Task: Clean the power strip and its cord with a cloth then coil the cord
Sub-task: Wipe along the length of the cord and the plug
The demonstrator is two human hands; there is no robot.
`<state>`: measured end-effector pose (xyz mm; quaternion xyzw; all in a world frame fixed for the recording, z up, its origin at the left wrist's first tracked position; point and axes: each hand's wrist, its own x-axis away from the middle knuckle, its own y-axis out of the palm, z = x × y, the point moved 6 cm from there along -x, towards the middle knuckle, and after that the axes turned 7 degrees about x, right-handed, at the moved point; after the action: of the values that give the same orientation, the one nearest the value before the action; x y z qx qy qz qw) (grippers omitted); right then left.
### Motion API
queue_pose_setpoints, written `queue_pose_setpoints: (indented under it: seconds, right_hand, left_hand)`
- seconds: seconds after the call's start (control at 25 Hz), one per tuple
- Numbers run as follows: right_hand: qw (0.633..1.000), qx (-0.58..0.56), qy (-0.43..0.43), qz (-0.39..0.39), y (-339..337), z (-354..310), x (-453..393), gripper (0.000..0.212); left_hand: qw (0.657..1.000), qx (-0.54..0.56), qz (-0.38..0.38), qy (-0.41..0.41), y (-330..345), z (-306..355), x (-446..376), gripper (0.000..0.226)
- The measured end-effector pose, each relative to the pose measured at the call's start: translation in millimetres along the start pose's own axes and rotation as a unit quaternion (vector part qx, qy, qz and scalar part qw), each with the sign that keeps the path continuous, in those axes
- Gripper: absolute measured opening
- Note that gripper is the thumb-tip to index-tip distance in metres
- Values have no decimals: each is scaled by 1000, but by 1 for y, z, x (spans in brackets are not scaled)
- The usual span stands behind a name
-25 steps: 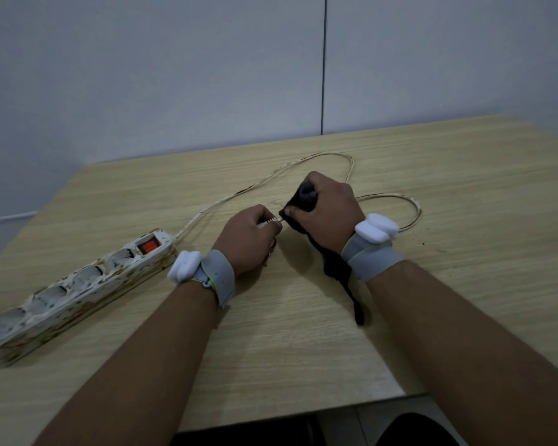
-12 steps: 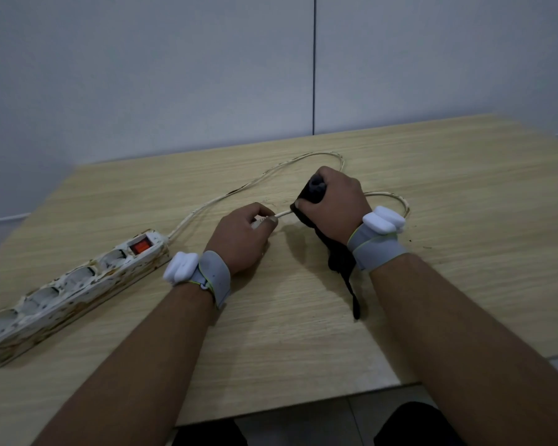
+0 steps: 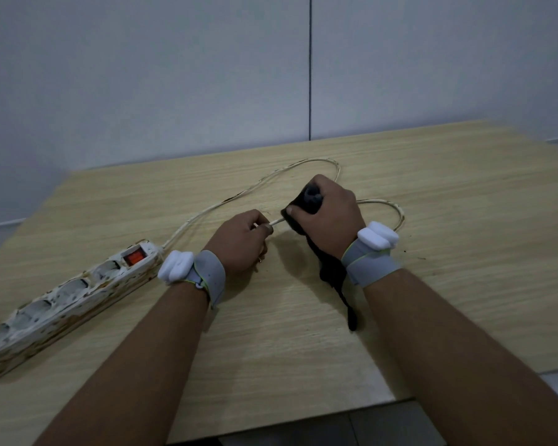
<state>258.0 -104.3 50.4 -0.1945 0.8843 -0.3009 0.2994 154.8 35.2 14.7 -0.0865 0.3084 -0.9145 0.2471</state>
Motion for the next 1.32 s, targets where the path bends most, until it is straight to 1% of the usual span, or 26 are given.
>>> queue_pose_setpoints:
  seconds: [0.12, 0.2, 0.32, 0.4, 0.48, 0.64, 0.68, 0.76, 0.88, 1.0, 1.12, 1.24, 1.32]
  right_hand:
    - [998, -18, -43, -37, 18, -16, 9, 30]
    - [998, -2, -48, -48, 24, -17, 8, 30]
    - [999, 41, -16, -27, 17, -5, 1, 27]
    - [998, 66, 4, -15, 9, 4, -4, 30]
    - [999, 52, 6, -4, 2, 7, -5, 27]
    - [998, -23, -55, 9, 2, -12, 5, 30]
    - [997, -23, -70, -5, 8, -17, 6, 31]
    - [996, 12, -82, -32, 19, -22, 6, 30]
    - [997, 61, -48, -22, 14, -13, 0, 30]
    - [999, 40, -36, 7, -6, -9, -1, 30]
    - [998, 43, 8, 39, -29, -1, -11, 28]
    - [996, 77, 54, 7, -41, 16, -21, 24]
    - [992, 108, 65, -17, -43, 27, -25, 23]
  left_hand:
    - [1000, -26, 11, 9, 1, -1, 1, 11]
    - [999, -35, 29, 16, -1, -2, 3, 5]
    - [999, -22, 39, 10, -3, -7, 6, 8]
    - [999, -5, 40, 13, -3, -7, 7, 9]
    - [999, 12, 47, 18, -4, -7, 9, 11]
    - [998, 8, 56, 20, -2, -6, 10, 14]
    - [998, 0, 58, 21, -2, -5, 11, 15]
    - [998, -17, 60, 25, -3, -4, 12, 16]
    - [998, -16, 56, 31, -3, -3, 14, 16]
    - [996, -33, 71, 48, -4, 0, 15, 15]
    - [993, -53, 77, 66, -5, 4, 16, 9]
    - [996, -48, 49, 60, -2, 5, 16, 4]
    - [996, -62, 33, 55, -1, 5, 15, 5]
